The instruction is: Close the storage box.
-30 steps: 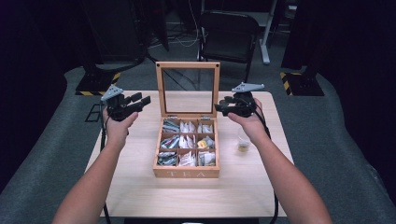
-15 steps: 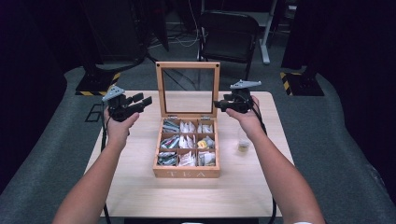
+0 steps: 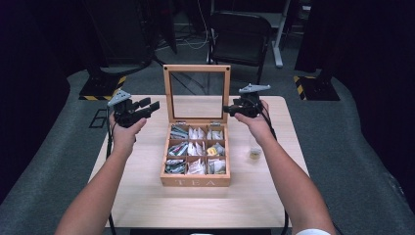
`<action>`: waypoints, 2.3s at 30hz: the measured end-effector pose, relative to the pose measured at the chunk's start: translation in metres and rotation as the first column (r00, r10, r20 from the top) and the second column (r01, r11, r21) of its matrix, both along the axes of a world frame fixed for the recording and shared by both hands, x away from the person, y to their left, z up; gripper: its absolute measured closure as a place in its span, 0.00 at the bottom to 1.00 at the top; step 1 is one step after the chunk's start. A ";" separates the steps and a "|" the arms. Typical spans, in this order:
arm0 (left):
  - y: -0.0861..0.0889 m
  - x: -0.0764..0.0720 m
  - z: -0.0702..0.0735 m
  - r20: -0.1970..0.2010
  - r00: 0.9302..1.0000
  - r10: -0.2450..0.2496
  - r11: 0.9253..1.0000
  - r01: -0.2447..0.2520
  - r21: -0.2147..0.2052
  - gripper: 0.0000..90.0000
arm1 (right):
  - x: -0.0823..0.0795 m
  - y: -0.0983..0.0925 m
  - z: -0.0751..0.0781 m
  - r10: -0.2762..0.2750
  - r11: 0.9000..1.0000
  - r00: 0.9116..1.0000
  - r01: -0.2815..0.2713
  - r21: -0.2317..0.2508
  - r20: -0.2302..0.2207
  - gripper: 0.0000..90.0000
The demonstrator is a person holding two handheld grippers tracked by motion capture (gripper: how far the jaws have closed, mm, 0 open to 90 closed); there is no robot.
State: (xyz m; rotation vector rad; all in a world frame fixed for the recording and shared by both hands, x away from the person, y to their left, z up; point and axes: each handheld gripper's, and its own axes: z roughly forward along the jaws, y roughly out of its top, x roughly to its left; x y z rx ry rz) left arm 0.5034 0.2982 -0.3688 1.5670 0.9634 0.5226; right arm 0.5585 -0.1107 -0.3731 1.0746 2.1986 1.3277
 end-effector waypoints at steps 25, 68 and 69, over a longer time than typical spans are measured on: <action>0.002 -0.002 0.000 0.002 1.000 -0.009 1.000 0.009 0.007 0.55 | 0.025 0.010 -0.012 -0.035 0.999 0.999 0.034 -0.015 -0.009 0.44; 0.003 -0.002 -0.005 -0.011 1.000 -0.007 1.000 0.007 0.010 0.55 | 0.040 0.017 -0.021 0.017 1.000 0.999 -0.016 0.020 -0.044 0.52; 0.002 -0.002 -0.005 -0.014 1.000 -0.004 1.000 0.005 0.007 0.55 | 0.039 0.017 -0.021 0.018 1.000 0.999 -0.017 0.019 -0.046 0.53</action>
